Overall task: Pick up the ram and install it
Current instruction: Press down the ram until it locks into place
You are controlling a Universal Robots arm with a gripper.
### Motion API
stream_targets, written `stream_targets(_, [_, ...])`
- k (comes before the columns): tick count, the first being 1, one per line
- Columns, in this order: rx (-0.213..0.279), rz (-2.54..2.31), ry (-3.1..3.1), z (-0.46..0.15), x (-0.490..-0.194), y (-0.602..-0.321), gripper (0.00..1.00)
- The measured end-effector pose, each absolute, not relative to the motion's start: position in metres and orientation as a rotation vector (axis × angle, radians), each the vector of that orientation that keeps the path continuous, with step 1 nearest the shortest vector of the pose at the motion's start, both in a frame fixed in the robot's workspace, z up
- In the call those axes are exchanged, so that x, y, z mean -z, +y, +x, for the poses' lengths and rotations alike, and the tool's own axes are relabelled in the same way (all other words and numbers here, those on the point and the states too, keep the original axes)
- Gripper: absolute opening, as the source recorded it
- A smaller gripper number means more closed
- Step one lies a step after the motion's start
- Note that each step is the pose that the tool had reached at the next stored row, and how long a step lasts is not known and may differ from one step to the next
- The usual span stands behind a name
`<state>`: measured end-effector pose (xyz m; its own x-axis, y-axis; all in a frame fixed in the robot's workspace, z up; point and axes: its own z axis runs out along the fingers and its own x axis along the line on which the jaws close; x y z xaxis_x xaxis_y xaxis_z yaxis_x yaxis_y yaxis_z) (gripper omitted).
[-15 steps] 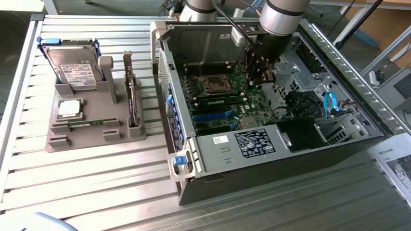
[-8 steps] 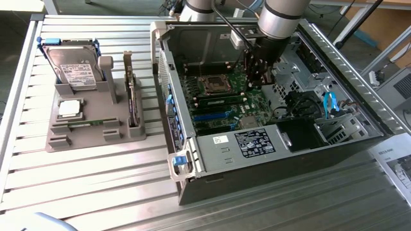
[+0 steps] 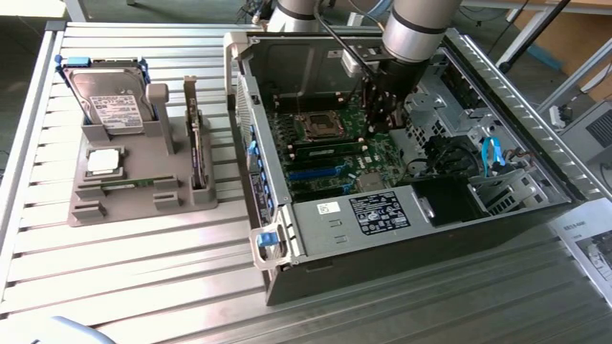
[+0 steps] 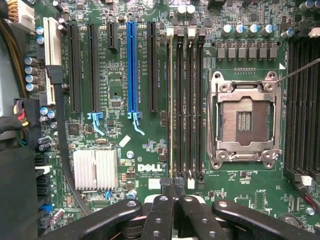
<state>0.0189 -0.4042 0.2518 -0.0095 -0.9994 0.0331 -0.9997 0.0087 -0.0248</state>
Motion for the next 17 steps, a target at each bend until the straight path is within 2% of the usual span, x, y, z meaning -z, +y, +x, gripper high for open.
stream_targets(17, [-0.062, 2.206, -2.226, 0.0189, -0.2416, -0.4041, 0.10])
